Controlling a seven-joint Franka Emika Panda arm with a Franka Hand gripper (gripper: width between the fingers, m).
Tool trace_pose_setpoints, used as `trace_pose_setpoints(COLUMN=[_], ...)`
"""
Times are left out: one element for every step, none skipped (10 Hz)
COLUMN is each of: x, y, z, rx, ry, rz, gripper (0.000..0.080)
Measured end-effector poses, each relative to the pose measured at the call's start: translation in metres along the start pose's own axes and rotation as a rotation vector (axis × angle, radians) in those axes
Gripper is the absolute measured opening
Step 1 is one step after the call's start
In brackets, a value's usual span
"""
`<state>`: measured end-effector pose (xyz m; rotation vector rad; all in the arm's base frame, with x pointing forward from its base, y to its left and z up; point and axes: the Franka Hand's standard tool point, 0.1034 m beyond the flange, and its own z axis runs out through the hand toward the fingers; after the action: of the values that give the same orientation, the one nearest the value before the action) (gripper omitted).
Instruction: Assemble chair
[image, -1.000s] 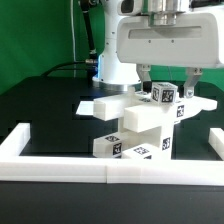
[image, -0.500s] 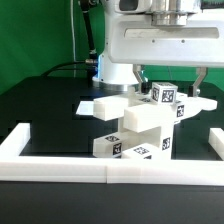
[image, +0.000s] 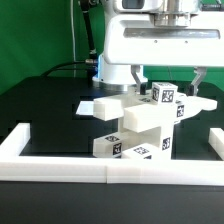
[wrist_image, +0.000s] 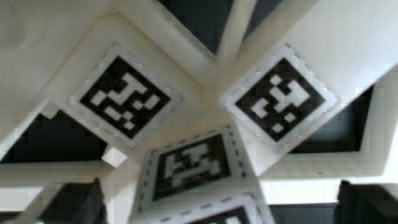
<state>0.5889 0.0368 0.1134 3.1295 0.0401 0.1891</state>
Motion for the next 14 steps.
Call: trace_pose_setpoints(x=[-0.0001,-0.0001,-0.0001,-0.0001,-0.0001,-0.0001,-0.0001,-0.0001,-0.0001,-0.0001,-0.0001,-0.0002,-0.0002,-0.0002], y=[0.0008,0.0013,0.0013,0.0013,0.0015,0.0015,0.0016,0.0015,0.0016,0.0016,0.0015,0.0014,0.0014,0.0014], z=[0.0001,0.0001,0.0001,0.0001,0.0001,0.0001,0.0001,0.0001,0.0002,0.0002,0.0002,0.0002,0.0003,0.0003], rx=[0.001,0.001,0.001,0.001,0.001,0.001,0.001,0.001,0.001,0.001,0.001,0.001,0.001,0.001], ry=[0.000,0.000,0.000,0.000,0.000,0.000,0.000,0.000,0.000,0.000,0.000,0.000,0.000,0.000], rz=[-0.030,-0.020,-0.020,-0.020,-0.020,-0.020,-0.020,-0.005,0.012,0.011,0.022,0.108,0.187,0.249], gripper=[0.0649,0.0617,0.0617,0.0437,0.0437,0.0284,0.0285,0.0285,0.0285,0.0285,0.0285,0.0285,0.0285,0.0285])
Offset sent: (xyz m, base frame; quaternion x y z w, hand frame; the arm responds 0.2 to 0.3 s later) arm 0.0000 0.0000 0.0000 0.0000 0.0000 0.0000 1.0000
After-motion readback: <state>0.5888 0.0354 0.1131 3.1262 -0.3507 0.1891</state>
